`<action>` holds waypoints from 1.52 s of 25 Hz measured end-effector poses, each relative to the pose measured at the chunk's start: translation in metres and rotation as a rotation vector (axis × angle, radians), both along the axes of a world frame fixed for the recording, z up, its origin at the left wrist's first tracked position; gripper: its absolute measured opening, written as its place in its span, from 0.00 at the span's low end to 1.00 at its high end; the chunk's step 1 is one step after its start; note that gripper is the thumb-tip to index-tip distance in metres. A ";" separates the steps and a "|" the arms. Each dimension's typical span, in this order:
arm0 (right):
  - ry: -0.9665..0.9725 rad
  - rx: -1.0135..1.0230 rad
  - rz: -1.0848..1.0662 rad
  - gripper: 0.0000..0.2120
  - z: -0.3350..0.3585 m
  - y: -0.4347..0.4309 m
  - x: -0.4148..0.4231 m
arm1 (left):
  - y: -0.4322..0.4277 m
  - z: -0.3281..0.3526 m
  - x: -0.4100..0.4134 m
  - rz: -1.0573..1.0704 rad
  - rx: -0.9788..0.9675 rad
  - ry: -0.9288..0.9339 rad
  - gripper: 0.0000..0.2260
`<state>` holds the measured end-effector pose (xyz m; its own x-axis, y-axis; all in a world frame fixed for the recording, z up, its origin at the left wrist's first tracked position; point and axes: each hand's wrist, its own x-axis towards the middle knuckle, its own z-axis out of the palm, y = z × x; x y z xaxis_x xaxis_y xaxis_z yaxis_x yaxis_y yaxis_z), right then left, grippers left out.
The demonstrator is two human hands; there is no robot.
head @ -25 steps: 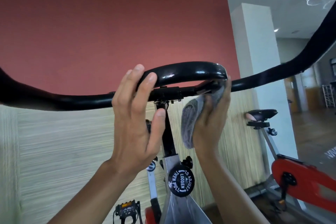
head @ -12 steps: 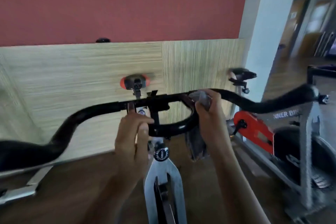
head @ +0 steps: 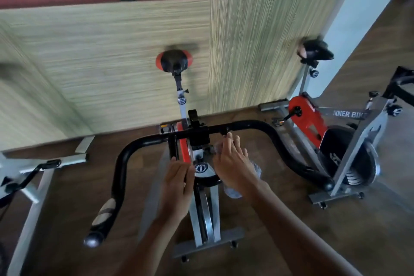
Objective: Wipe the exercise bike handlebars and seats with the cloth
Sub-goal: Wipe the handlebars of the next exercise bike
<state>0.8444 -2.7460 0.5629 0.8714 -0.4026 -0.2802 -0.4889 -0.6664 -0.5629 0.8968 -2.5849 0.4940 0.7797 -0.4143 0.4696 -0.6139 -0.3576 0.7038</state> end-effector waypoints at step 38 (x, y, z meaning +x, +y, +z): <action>-0.015 0.173 0.402 0.14 0.067 -0.188 -0.095 | -0.172 0.083 -0.134 0.241 0.034 0.505 0.07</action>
<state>0.7498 -2.9341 0.6296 0.9537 0.0216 -0.2999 -0.2005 -0.6976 -0.6879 0.7628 -2.7567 0.5765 0.9787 -0.2050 0.0029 -0.1018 -0.4733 0.8750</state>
